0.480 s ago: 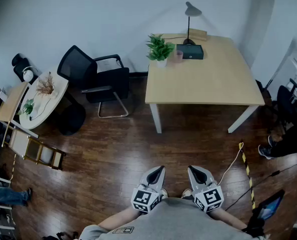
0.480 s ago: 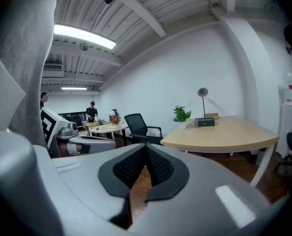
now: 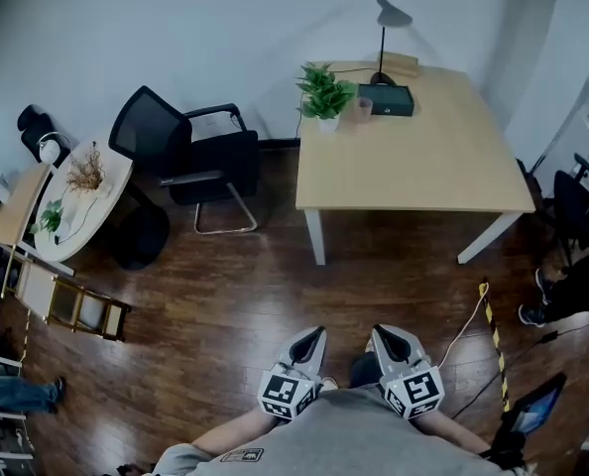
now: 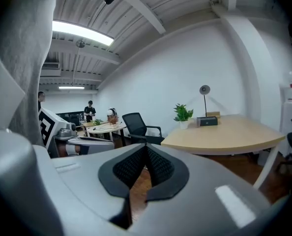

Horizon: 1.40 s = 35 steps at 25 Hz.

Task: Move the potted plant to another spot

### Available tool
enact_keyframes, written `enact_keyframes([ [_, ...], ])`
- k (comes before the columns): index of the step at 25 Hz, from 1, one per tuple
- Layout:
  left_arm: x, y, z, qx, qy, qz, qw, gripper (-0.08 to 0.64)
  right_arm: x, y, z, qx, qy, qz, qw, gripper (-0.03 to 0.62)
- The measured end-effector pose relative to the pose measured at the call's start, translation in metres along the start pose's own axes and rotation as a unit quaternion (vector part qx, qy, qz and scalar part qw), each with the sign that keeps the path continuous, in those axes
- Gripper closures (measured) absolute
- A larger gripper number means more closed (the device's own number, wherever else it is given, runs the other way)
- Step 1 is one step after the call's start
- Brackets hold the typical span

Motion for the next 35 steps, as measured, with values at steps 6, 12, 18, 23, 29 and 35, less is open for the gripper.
enact_keyframes([
  [6,-0.053,-0.018,-0.035,-0.005,-0.02,0.007,0.9998,0.558,-0.054,-0.013,0.043,-0.005,-0.012,0.012,1.0,0.588],
  [12,-0.13,-0.05,-0.065,-0.008,-0.045,0.004,0.9989,0.558,-0.114,-0.044,0.114,-0.019,-0.028,0.019,0.999,0.588],
  [18,-0.207,-0.081,-0.087,-0.002,-0.07,0.017,0.9974,0.558,-0.161,-0.066,0.177,-0.024,-0.049,0.017,0.998,0.588],
  [23,-0.244,-0.092,-0.104,0.008,-0.087,0.013,0.9961,0.558,-0.194,-0.083,0.215,-0.03,-0.048,0.015,0.998,0.588],
  [29,-0.281,-0.103,-0.147,0.016,-0.094,0.008,0.9954,0.558,-0.245,-0.091,0.238,-0.033,-0.044,0.006,0.998,0.588],
  [35,-0.325,-0.114,-0.212,0.032,-0.08,0.011,0.9962,0.558,-0.314,-0.106,0.251,-0.026,-0.03,-0.005,0.999,0.588],
])
Point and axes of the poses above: the fingertips, and each gripper's own axes: x backward along the fingers, z to its right, y out of its underside, the point moved 4 cm from there along x, backward along the fingers, and after that the axes turned 6 degrees about y, right-handed, at the moved point
